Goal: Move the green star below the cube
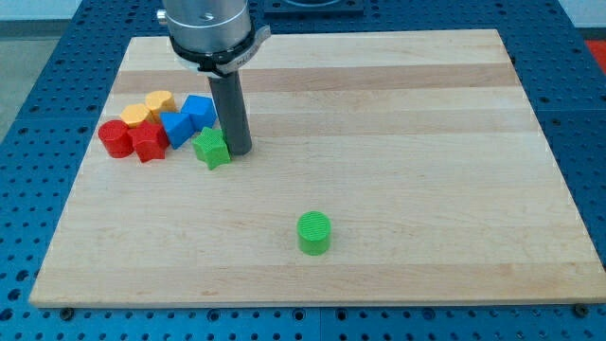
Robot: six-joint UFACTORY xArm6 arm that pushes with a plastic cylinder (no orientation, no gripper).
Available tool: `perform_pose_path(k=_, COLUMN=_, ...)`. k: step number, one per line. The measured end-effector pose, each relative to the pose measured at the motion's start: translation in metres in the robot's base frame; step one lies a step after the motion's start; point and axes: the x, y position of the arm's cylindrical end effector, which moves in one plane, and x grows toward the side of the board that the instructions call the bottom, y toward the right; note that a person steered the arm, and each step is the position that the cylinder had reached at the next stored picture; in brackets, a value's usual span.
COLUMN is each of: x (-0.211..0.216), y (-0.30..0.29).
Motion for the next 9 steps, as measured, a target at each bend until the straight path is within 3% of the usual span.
perform_pose_path(k=3, x=0.037, y=0.028)
perform_pose_path(k=4, x=0.044, y=0.009)
perform_pose_path(k=9, x=0.015, y=-0.058)
